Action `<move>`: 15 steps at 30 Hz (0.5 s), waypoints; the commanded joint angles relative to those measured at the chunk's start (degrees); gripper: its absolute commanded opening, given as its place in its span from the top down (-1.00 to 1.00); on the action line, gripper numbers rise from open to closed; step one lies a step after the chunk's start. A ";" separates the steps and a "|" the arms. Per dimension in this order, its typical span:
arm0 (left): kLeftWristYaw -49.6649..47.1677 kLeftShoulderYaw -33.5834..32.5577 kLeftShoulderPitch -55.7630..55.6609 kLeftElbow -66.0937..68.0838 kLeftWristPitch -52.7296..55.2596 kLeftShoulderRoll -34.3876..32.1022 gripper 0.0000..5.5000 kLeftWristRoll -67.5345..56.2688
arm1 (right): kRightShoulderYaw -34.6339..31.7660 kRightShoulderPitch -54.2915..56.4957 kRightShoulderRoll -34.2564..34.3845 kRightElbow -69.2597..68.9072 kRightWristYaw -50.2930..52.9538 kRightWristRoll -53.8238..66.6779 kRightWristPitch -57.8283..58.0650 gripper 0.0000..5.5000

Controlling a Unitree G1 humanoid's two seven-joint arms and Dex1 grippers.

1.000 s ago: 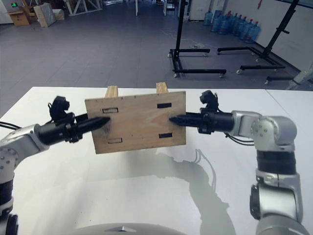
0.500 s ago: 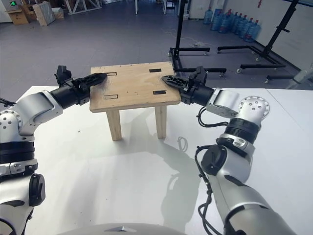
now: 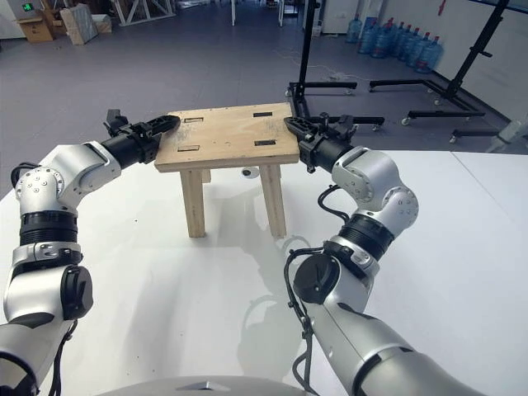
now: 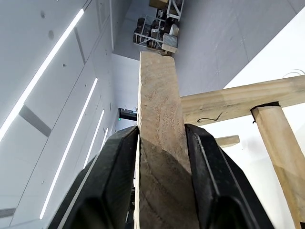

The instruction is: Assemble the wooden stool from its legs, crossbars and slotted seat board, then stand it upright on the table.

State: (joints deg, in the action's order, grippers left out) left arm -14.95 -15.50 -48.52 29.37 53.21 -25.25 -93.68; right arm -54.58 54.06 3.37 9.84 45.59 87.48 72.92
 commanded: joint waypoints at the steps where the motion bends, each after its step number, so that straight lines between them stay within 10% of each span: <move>1: 3.88 5.07 -3.09 2.18 3.96 10.44 0.39 6.09 | 13.13 -2.14 7.88 1.43 5.60 9.40 -0.65 0.45; 10: 6.66 2.56 -3.67 2.13 4.65 12.05 -0.15 11.68 | 21.56 -7.51 0.63 4.18 -2.59 4.71 -7.79 0.45; 15: 7.59 1.09 -2.87 1.90 5.51 12.89 -0.43 14.37 | 23.87 -8.40 -1.29 6.39 -6.02 4.27 -10.31 0.07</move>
State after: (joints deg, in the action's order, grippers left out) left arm -8.81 -18.80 -51.47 31.50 52.32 -21.70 -80.16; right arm -38.48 46.37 -3.14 12.43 40.22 92.59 59.82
